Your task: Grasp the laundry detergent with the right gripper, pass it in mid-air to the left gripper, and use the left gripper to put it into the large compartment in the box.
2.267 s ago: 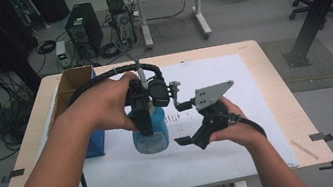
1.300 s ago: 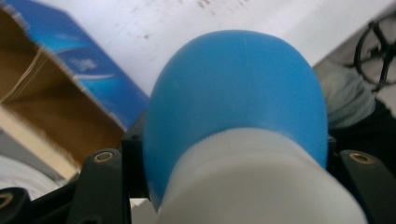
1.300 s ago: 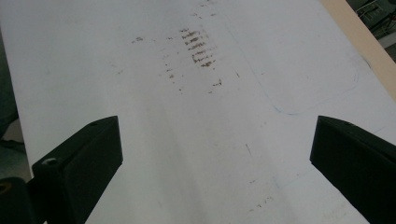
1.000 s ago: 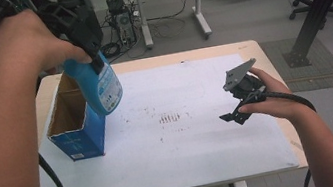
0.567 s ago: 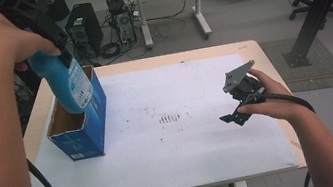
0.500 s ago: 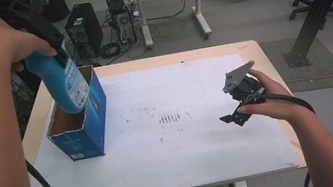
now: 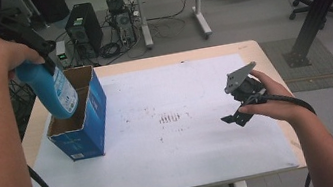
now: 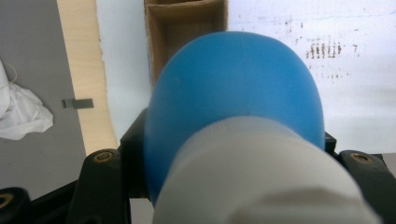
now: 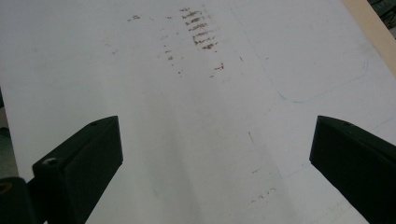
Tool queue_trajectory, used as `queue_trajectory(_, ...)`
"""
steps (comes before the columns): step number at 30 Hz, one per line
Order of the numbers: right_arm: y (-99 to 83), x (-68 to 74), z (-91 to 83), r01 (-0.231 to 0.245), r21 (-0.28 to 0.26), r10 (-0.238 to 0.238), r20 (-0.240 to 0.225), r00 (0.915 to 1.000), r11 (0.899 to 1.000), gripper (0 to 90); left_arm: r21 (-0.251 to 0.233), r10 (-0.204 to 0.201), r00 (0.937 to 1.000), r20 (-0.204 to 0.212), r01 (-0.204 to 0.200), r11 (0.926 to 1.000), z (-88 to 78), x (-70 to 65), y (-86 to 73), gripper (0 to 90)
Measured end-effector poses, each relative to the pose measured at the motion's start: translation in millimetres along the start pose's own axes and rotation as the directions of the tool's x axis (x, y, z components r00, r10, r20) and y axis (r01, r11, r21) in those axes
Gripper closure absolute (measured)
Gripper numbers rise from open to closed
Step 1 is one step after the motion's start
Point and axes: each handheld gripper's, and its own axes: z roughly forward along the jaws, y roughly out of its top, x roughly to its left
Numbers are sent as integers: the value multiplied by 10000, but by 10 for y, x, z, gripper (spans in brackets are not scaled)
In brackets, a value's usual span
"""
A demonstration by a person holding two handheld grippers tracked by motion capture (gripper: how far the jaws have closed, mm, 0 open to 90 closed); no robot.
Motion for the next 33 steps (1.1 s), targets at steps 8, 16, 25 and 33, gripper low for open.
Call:
queue_trajectory(8, -8, 0, 38, -86, 35, 86, -83, 9999, 10000, 26, 59, -208, 9998, 2, 208, 9998, 165, 109, 51, 390)
queue_trajectory(16, 23, 12, 104, 20, -37, -21, -197, 9998, 10000, 26, 102, -301, 9995, 43, 300, 9995, 466, 184, 101, 390)
queue_trajectory(25, -2, 29, 114, 14, -101, -17, -237, 9997, 9999, 27, 319, -237, 9997, -50, 239, 9992, 715, 189, 125, 390)
queue_trajectory(33, -22, 33, 86, -19, -90, 17, -208, 9998, 10000, 27, 463, -195, 9997, -117, 200, 9987, 978, 199, 137, 390)
